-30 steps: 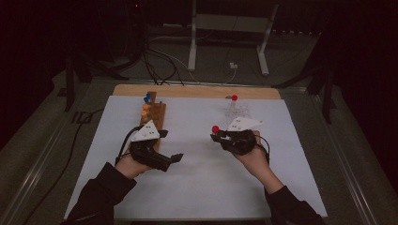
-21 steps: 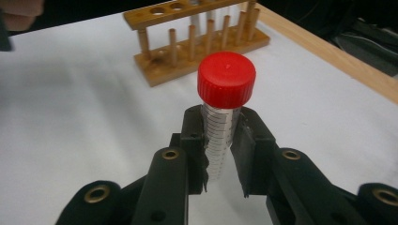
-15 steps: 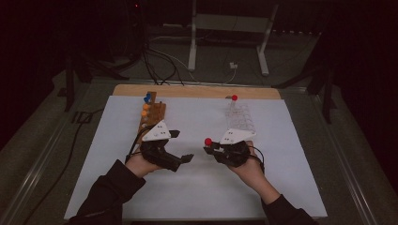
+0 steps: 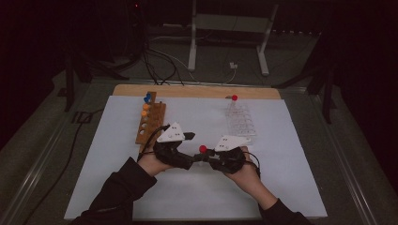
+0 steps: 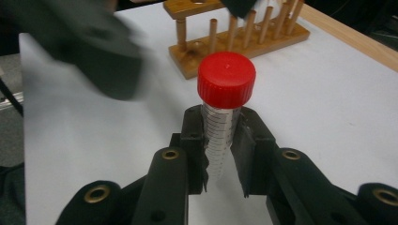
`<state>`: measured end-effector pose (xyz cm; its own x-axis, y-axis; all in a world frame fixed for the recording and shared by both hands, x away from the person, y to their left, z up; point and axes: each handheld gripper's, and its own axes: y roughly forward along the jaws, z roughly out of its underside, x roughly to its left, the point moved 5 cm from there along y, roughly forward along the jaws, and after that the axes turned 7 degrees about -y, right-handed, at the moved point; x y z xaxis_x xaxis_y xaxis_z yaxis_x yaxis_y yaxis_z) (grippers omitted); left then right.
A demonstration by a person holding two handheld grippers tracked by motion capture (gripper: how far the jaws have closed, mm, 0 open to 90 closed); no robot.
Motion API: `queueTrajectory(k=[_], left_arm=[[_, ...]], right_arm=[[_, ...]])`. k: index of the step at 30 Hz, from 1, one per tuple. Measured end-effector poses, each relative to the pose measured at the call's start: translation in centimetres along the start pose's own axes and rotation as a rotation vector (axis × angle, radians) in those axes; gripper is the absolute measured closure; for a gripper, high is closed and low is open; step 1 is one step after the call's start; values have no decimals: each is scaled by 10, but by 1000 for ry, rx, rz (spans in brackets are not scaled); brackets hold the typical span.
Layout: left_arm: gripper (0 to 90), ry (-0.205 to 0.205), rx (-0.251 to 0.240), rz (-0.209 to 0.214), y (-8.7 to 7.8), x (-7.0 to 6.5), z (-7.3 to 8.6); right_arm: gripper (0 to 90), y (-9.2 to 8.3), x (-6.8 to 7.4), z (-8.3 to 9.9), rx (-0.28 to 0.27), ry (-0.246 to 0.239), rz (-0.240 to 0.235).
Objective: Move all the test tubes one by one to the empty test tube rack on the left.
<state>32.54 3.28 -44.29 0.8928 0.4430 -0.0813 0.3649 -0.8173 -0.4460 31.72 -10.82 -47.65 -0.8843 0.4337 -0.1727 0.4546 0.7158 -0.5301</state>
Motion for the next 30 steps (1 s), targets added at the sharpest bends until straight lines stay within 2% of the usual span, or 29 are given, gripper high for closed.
queueTrajectory(k=[3,7,8,13,17,22,30], left_arm=[[390,17,8,6,3,-2,1],[536,35,14,-14,7,-2,2],[566,35,15,-1,7,-3,2],[701,65,32,14,8,-5,3],[717,77,33,14,8,-5,2],[720,57,35,26,5,-3,-1],[721,29,26,-10,-10,7,-6]], right_arm=[[749,0,3,-2,-5,-2,-8],[749,-1,3,-3,-6,-5,-4],[749,-1,3,-3,-7,-5,-3],[749,-1,2,-2,-1,1,2],[748,-1,1,-2,-3,3,2],[731,-2,1,-3,-12,0,12],[509,-12,-2,-8,-42,3,48]])
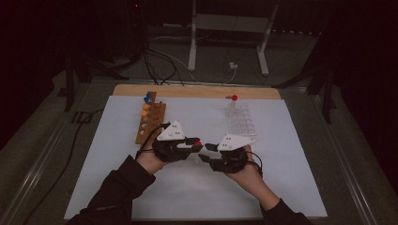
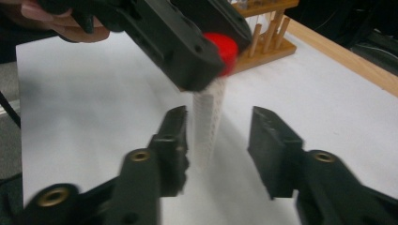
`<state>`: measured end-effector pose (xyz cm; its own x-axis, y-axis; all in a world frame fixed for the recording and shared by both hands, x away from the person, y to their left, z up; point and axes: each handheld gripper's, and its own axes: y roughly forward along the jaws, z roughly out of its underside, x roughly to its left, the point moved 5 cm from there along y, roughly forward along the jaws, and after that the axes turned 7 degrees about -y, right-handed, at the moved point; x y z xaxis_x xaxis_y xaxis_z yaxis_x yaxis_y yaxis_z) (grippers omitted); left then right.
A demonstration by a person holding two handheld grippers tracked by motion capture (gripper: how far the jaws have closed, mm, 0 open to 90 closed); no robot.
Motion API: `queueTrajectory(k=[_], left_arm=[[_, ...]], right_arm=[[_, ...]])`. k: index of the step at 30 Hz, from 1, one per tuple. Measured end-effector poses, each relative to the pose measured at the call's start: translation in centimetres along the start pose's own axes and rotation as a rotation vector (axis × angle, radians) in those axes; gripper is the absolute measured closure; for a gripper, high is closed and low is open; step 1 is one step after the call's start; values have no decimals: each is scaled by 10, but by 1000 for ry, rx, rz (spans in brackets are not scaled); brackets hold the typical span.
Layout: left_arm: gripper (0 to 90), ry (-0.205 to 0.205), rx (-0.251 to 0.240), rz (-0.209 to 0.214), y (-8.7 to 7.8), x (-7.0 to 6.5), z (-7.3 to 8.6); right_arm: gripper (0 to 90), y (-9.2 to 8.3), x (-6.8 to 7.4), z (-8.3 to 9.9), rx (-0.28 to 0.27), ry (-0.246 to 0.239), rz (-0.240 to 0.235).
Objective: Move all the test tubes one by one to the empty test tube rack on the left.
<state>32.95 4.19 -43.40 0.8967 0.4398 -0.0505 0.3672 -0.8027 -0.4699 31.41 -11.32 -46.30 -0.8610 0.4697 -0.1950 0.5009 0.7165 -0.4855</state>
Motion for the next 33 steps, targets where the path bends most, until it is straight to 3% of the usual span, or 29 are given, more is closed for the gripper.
queueTrajectory(k=[9,14,20,24,33], left_arm=[[721,-27,-28,-70,-25,16,-5],[720,-41,-44,-109,-41,25,-9],[721,-53,-54,-175,-62,41,-12],[720,-64,-65,-223,-75,51,-13],[720,-112,-92,-318,-104,79,-15]], right_arm=[[154,-7,-7,-3,-26,52,22],[30,-7,-9,-4,-25,86,26],[0,-10,-12,-5,-45,116,28],[0,-13,-12,-5,-60,115,8],[0,-13,-10,-5,-56,90,11]])
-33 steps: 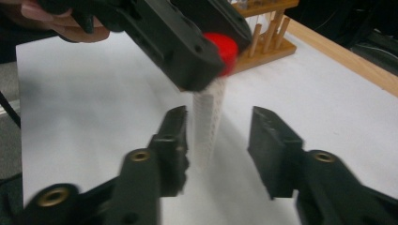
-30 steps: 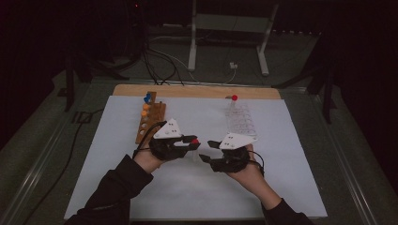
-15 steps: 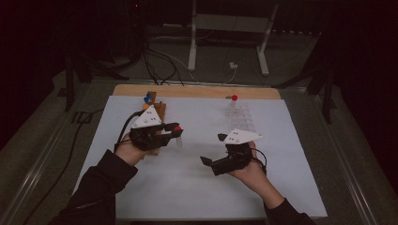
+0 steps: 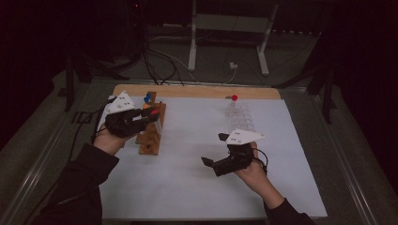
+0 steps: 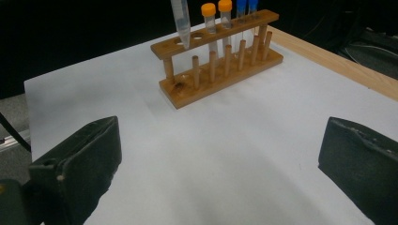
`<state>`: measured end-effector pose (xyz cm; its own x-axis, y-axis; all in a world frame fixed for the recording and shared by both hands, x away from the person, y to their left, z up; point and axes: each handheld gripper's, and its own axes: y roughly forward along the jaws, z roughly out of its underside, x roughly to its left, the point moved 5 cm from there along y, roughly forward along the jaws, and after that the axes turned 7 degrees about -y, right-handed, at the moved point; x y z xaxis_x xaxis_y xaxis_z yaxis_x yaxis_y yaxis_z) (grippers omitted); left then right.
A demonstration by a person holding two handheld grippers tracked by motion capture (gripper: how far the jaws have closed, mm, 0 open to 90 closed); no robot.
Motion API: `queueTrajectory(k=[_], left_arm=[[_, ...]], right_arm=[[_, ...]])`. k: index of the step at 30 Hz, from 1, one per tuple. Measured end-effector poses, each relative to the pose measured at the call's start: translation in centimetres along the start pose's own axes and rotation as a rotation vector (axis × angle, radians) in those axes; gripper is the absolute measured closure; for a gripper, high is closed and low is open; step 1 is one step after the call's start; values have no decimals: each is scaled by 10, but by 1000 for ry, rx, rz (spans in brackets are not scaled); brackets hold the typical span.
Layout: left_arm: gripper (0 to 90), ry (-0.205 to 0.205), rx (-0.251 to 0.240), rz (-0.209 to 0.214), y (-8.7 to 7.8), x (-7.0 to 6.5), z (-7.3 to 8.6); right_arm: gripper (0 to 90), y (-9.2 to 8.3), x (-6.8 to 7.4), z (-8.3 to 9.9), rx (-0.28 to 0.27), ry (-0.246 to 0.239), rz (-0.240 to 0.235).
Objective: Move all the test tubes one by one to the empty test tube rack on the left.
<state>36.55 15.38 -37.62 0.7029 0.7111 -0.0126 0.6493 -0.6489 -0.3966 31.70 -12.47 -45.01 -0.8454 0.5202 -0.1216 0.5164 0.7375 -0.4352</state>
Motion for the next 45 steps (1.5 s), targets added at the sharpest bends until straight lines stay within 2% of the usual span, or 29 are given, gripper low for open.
queueTrajectory(k=[6,14,21,25,30,38,45], left_arm=[[720,-21,-5,-66,-5,18,1],[720,-85,-22,-148,-3,44,11],[720,-92,-20,-218,5,58,23],[719,-125,-9,-215,13,61,34],[719,-137,16,-214,23,61,46],[719,-138,62,-229,36,61,61],[718,-145,84,-236,39,62,66]], right_arm=[[0,-2,-1,0,-7,7,0],[0,-3,-2,0,-11,0,2],[0,-4,-2,-1,-13,-6,2],[0,-5,-2,0,-15,-7,3],[0,-6,-3,0,-21,-2,2],[0,-6,-4,1,-18,0,1],[0,-9,-7,1,-26,12,3]])
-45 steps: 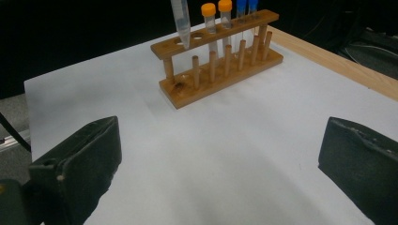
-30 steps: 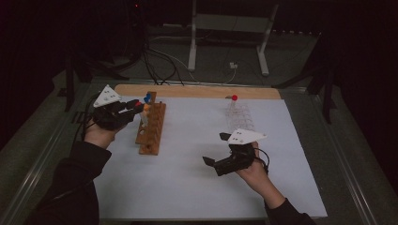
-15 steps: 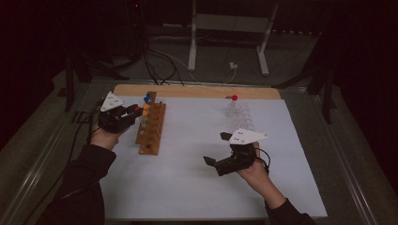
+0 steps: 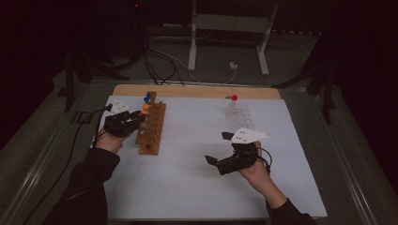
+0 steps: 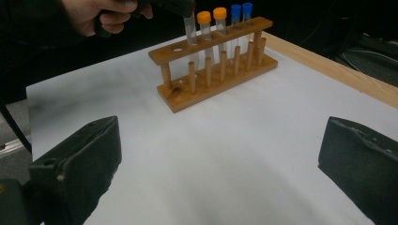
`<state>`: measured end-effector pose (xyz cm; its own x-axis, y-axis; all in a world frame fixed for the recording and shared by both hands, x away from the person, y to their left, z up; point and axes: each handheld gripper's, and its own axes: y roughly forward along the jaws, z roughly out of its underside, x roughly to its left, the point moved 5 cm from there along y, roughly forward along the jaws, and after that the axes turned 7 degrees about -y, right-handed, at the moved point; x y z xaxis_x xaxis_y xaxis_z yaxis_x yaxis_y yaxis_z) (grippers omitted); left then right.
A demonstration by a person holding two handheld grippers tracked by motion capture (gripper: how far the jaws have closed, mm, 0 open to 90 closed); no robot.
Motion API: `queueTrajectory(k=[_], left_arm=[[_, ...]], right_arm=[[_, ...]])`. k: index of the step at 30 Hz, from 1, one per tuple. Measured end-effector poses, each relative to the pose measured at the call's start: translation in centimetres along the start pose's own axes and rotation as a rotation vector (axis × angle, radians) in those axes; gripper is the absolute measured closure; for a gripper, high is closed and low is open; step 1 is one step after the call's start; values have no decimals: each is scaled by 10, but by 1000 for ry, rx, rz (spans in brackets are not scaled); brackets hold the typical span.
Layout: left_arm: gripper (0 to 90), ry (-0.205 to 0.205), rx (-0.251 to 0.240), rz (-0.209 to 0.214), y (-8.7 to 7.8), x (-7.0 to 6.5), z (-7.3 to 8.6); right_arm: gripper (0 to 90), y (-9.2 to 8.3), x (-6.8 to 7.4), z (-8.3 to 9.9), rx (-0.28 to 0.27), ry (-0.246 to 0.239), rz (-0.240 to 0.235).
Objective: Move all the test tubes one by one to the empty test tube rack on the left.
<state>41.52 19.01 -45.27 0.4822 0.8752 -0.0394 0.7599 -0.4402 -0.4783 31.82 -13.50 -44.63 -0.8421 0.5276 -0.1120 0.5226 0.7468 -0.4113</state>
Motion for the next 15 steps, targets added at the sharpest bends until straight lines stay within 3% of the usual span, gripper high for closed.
queueTrajectory(k=[15], left_arm=[[715,17,56,-25,8,-3,8]], right_arm=[[0,-1,-3,0,-8,9,5]])
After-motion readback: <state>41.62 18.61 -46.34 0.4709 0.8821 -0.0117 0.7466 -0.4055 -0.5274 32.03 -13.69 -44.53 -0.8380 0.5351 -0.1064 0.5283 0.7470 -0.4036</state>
